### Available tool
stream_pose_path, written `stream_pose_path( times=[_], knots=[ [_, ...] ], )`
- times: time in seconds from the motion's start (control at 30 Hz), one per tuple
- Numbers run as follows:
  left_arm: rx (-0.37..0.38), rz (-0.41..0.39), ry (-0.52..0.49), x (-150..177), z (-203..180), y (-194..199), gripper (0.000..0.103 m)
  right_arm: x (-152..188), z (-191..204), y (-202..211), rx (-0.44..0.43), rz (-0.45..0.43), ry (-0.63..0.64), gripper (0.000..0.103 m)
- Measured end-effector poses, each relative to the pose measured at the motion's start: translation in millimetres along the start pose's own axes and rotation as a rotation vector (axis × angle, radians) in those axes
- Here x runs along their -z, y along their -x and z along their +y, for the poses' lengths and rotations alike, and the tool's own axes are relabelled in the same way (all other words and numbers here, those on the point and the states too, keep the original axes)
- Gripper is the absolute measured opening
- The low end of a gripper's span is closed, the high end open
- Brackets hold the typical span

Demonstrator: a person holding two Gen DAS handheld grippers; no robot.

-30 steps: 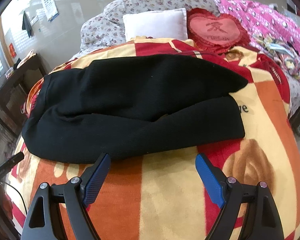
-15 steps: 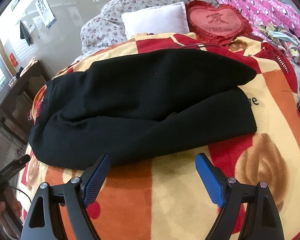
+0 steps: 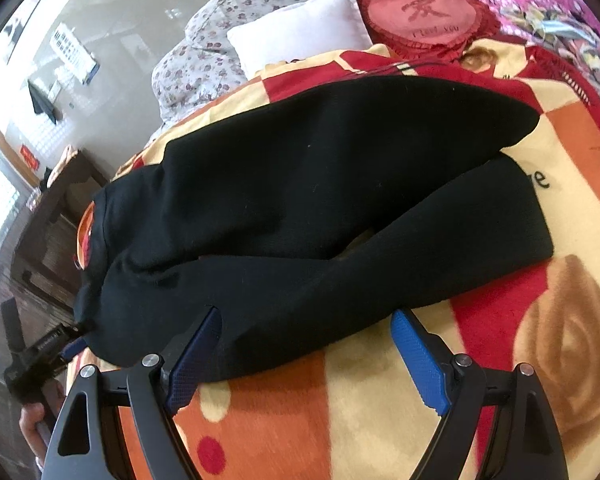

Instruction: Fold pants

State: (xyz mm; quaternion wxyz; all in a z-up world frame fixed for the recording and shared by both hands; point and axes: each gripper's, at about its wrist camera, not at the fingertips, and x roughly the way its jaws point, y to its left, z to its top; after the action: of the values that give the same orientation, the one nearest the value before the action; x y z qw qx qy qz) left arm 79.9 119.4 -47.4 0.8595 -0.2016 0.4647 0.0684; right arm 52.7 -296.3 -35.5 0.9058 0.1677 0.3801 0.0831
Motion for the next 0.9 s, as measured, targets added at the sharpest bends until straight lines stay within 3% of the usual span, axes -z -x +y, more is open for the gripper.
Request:
stream_pose_path(
  times=[0.07, 0.1, 0.13, 0.17, 0.2, 0.3, 0.4, 0.53, 0.67, 0.9],
  knots=[
    [0.003, -0.002, -0.026, -1, -8, -3, 0.067, -3, -2, -6, -0.01, 0.012, -0.014, 0.085],
    [0.0, -0.005, -0.042, -1, -11, -4, 0.058, -5, -3, -10, -0.012, 0.017, -0.019, 0.081],
    [-0.005, -0.011, -0.053, -1, -13, -5, 0.051, -5, -4, -14, -0.005, 0.022, -0.022, 0.068],
    [-0.026, -0.015, -0.061, -2, -14, -7, 0.037, -5, -5, -17, 0.007, 0.023, -0.028, 0.061],
    [-0.044, -0.02, -0.067, -2, -15, -7, 0.029, -5, -7, -20, 0.003, 0.024, -0.04, 0.052],
    [-0.034, -0.041, -0.061, -3, -12, -5, 0.016, -2, -8, -20, -0.016, -0.001, -0.037, 0.041],
    [-0.004, -0.071, -0.057, -3, -11, 4, 0.011, 3, -4, -15, -0.044, -0.019, -0.017, 0.026],
    [0.033, -0.098, -0.058, 1, -8, 23, 0.01, 7, 6, 3, -0.045, -0.061, 0.041, 0.018],
    [0.09, -0.107, -0.045, 11, 4, 50, 0.01, 11, 9, 21, -0.101, -0.046, 0.046, 0.014],
    [0.115, -0.083, -0.062, 48, 27, 89, 0.01, 43, 10, 68, -0.189, 0.0, 0.085, 0.012]
  ],
)
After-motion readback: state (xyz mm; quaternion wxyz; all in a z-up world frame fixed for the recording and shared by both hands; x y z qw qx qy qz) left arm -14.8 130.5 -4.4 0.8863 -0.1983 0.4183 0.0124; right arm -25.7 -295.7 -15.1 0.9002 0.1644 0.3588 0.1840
